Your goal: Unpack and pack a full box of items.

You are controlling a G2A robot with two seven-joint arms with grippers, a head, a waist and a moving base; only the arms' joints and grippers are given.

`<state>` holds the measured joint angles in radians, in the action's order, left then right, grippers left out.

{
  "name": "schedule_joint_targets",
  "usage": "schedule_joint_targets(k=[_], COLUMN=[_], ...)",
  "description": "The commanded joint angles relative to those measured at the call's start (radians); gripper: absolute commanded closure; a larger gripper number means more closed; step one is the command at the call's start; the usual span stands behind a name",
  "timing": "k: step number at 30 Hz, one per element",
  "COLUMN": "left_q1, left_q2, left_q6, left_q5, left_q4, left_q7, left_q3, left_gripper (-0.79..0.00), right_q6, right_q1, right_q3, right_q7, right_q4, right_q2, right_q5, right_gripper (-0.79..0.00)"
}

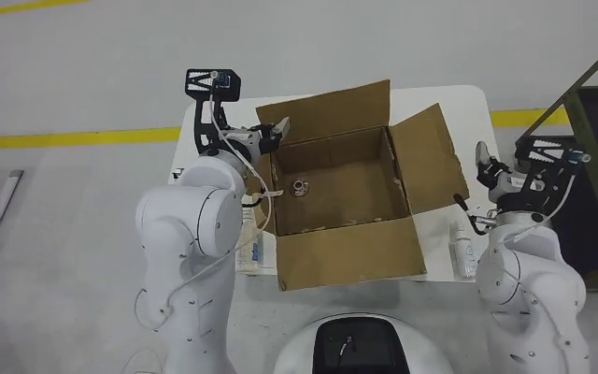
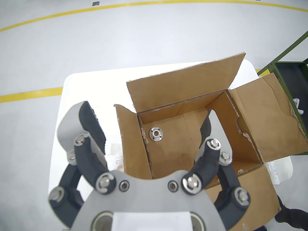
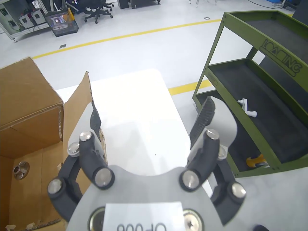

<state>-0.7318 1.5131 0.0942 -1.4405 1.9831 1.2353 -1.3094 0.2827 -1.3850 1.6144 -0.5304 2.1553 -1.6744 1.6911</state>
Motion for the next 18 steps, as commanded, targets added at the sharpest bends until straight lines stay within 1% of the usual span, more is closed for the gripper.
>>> schedule_joint_targets(k=[1,8,10,13,15,18], left_q1=[0.000,0.000,0.000,-0.011,0.008,0.041], left_q2=[0.000,0.000,0.000,0.002,0.006,0.011], left_q6=[0.000,0.000,0.000,-0.003,-0.004,0.000], left_q5=[0.000,0.000,0.000,0.048,0.090,0.130], left_q4=[0.000,0.000,0.000,-0.005,-0.021,-0.052], left_q7=[0.000,0.000,0.000,-0.058,-0.071,-0.056], left_q3=[0.000,0.000,0.000,0.008,0.023,0.054], left_gripper=[-0.785,-0.785,-0.785,-0.785,-0.785,-0.785], right_q6=[0.000,0.000,-0.017,-0.007,0.001,-0.012], right_q1=[0.000,0.000,-0.005,0.005,0.020,0.045], right_q3=[0.000,0.000,-0.008,0.006,0.033,0.078], right_q7=[0.000,0.000,0.019,0.024,0.006,-0.035], right_q4=[0.000,0.000,-0.006,0.003,0.007,0.009], right_q2=[0.000,0.000,0.001,0.002,0.004,0.008], right_q5=[0.000,0.000,-0.024,-0.057,-0.096,-0.179], right_gripper=[-0.785,-0.785,-0.785,-0.785,-0.785,-0.785])
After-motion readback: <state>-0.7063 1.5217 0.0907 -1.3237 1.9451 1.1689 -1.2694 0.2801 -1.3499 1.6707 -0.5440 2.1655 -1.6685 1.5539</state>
